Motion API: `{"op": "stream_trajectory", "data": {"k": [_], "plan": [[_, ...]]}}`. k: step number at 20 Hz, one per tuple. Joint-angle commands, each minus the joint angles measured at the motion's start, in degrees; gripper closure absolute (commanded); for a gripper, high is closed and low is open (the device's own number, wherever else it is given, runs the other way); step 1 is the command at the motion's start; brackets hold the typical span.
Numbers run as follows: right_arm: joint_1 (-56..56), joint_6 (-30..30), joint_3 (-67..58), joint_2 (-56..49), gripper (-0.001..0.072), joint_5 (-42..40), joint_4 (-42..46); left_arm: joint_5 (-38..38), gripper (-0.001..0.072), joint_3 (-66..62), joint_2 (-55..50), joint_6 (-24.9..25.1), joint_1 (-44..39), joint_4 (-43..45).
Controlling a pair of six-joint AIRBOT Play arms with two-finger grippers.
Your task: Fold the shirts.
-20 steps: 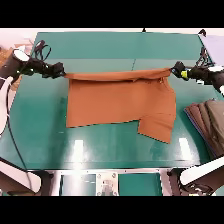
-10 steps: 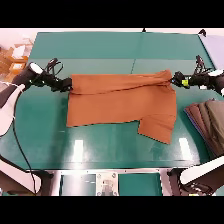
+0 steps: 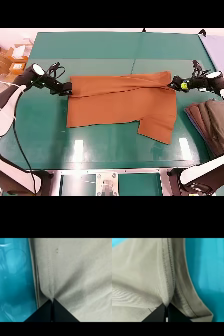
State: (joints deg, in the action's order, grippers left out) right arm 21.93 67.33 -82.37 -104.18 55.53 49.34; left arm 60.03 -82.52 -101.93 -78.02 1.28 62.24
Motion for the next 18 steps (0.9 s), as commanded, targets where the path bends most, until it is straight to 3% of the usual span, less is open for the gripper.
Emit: {"op": "stream_trajectory", "data": {"k": [1, 9, 13, 18], "plan": [[0.09, 2.80, -0.02, 0.02, 0.0694, 1.53, 4.07, 0.59, 0.0687, -2.89, 0.09, -0.15, 0.02, 0.35], [0.81, 3.21, -0.70, 0.07, 0.0694, 1.14, 4.94, 8.15, 0.0688, -7.13, 0.09, 0.00, 1.16, 4.70], [1.53, 3.21, -4.02, 0.09, 0.0694, 3.78, 4.96, 12.02, 0.0688, -9.62, 0.22, 0.20, 4.66, -0.63], [1.25, 3.23, -4.87, 0.02, 0.0694, 4.59, 5.77, 9.44, 0.0688, -6.58, 0.17, 0.52, 2.86, -0.79]]}}
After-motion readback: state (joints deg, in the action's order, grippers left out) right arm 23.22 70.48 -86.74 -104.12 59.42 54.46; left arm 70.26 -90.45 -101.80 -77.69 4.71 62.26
